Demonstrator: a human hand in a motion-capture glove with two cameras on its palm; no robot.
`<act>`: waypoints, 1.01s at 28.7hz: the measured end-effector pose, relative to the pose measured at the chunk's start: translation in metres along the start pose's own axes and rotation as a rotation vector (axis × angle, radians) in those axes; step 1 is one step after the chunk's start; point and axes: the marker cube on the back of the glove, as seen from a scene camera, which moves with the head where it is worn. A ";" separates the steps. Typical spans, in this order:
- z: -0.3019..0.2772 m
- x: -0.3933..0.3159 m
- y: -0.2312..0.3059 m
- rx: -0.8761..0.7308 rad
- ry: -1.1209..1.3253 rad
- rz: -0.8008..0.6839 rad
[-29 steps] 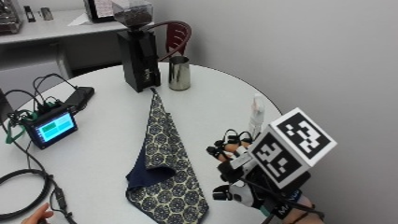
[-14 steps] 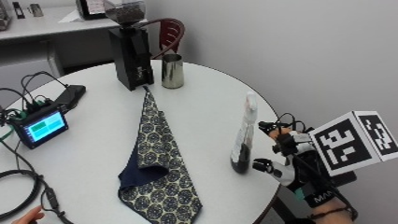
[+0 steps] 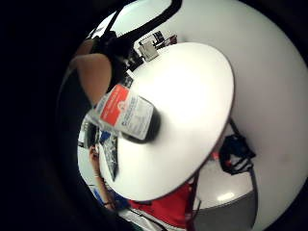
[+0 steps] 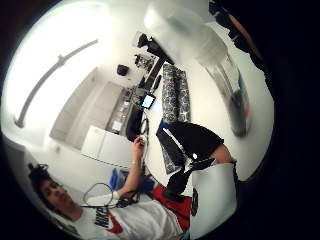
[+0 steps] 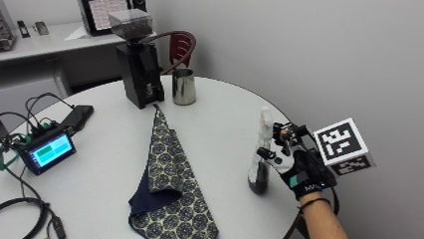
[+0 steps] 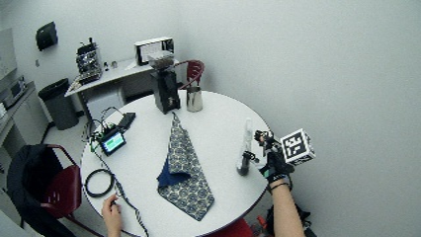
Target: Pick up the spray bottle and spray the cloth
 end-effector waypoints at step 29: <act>0.009 0.029 -0.022 -0.058 -0.416 -0.015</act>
